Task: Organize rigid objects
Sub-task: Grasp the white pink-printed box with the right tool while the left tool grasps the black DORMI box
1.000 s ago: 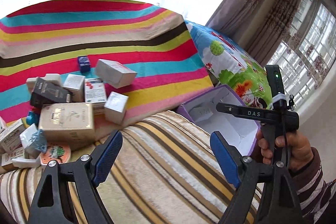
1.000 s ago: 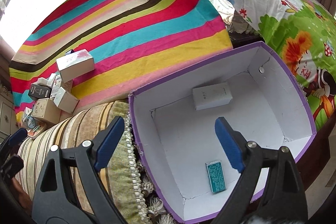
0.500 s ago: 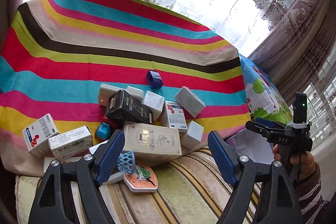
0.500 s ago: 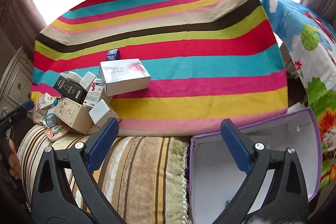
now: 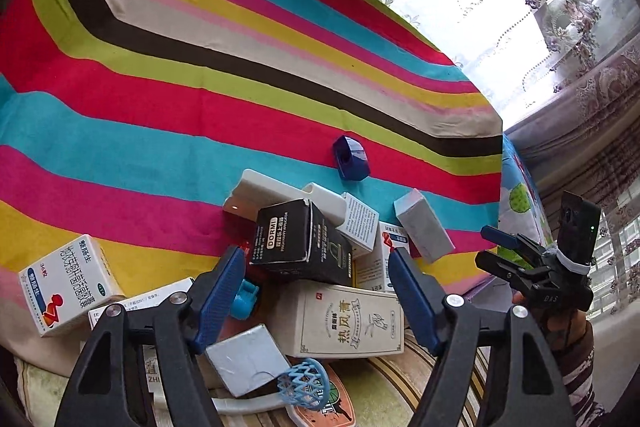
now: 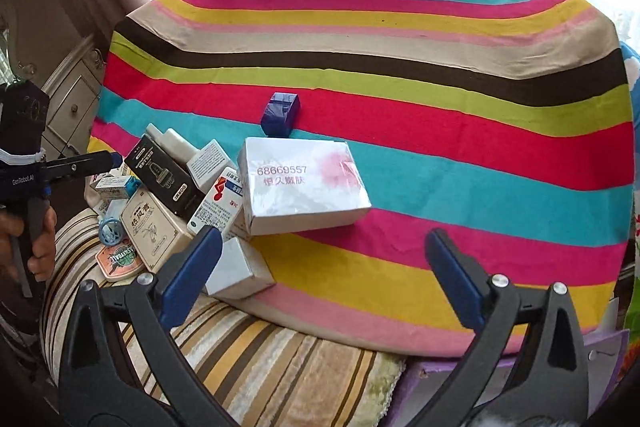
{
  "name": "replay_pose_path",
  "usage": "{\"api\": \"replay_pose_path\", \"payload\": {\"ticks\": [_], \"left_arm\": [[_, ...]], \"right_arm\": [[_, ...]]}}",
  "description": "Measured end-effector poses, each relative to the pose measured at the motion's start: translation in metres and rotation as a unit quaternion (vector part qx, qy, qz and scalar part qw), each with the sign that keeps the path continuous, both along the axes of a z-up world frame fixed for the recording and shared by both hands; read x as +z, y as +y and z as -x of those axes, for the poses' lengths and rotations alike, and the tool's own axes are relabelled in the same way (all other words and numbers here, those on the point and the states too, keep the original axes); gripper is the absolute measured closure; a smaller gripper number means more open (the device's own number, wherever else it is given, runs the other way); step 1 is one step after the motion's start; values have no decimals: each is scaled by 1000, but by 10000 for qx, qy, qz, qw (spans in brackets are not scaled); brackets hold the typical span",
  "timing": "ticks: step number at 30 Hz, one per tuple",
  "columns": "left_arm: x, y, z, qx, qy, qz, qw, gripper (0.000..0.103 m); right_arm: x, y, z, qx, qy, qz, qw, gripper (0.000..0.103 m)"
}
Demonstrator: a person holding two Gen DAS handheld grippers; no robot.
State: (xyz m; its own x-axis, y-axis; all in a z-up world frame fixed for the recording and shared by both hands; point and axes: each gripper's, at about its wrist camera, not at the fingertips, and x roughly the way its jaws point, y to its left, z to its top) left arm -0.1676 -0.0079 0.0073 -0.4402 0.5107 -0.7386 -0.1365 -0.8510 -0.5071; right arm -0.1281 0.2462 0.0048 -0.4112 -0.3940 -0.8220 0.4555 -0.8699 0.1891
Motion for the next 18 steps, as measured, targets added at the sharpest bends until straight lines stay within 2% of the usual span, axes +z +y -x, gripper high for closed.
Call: {"api": "replay_pose_path", "payload": {"ticks": [9,11,13,18], "left_arm": [[-16,-4,10,-6,-183,-80,9998,29],[-18,-4,11,-36,-205,-107,9997,34],[-20,-4,12,-48,-228,-129,9996,36],[-23,-4,11,-91,-249,-182,9995,36]], "right_arm": [[-20,-20,30,696,-185,-63,9974,1],[-24,-22,37,782,-292,-100,9965,1],[-28,-23,41,932,-354,-156,9949,1],[-23,-24,42,1299,-222,-265,9909,1]]}}
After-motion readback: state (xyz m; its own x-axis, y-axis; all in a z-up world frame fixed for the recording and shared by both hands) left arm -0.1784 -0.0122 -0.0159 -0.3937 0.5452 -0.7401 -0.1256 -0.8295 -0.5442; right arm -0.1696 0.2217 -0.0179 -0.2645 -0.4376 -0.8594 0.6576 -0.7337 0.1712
